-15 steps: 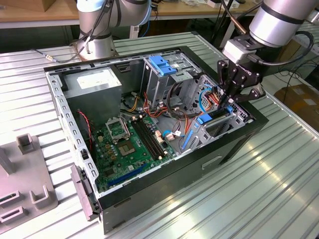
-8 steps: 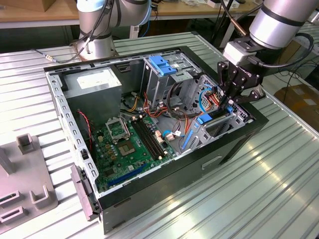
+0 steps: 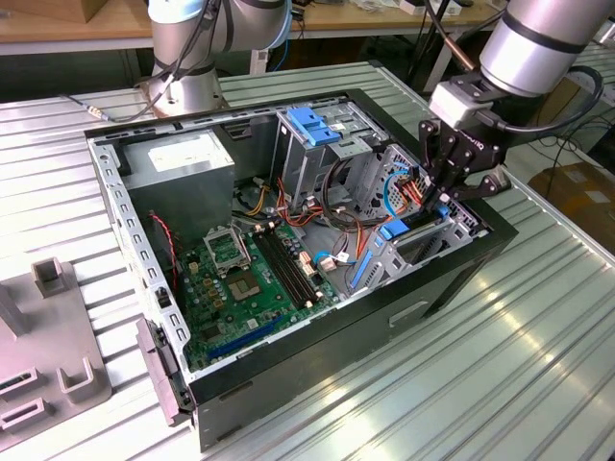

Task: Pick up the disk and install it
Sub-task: 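Insert the first disk wire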

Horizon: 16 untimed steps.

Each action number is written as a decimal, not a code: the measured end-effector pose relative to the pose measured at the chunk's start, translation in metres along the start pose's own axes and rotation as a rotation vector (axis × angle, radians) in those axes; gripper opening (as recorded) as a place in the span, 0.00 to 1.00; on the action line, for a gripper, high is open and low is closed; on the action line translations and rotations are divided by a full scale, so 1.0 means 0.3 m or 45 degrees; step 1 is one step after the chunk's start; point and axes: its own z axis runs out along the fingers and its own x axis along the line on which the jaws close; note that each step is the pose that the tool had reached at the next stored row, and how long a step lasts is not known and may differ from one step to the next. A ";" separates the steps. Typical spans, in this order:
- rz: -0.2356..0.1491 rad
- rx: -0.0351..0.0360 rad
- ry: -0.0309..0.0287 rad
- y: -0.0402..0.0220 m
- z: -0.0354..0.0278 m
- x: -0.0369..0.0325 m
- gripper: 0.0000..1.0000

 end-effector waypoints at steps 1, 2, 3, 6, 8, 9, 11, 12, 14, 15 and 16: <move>0.000 0.0000 0.0000 0.000 0.001 0.000 0.16; 0.000 0.0000 0.0000 0.000 0.001 0.000 0.16; 0.000 0.0000 -0.0001 0.000 0.002 0.000 0.16; 0.000 0.0000 0.0000 0.000 0.004 0.000 0.16; 0.000 0.0000 0.0000 0.000 0.006 0.000 0.16; 0.000 0.0000 -0.0001 0.000 0.007 0.000 0.16; 0.000 0.0000 0.0000 0.000 0.011 0.000 0.16; 0.000 0.0000 0.0000 0.000 0.013 0.000 0.16; 0.000 0.0000 -0.0001 0.000 0.017 0.000 0.16; 0.000 0.0000 -0.0002 0.000 0.020 0.000 0.16; 0.000 0.0000 0.0002 0.000 0.023 0.000 0.16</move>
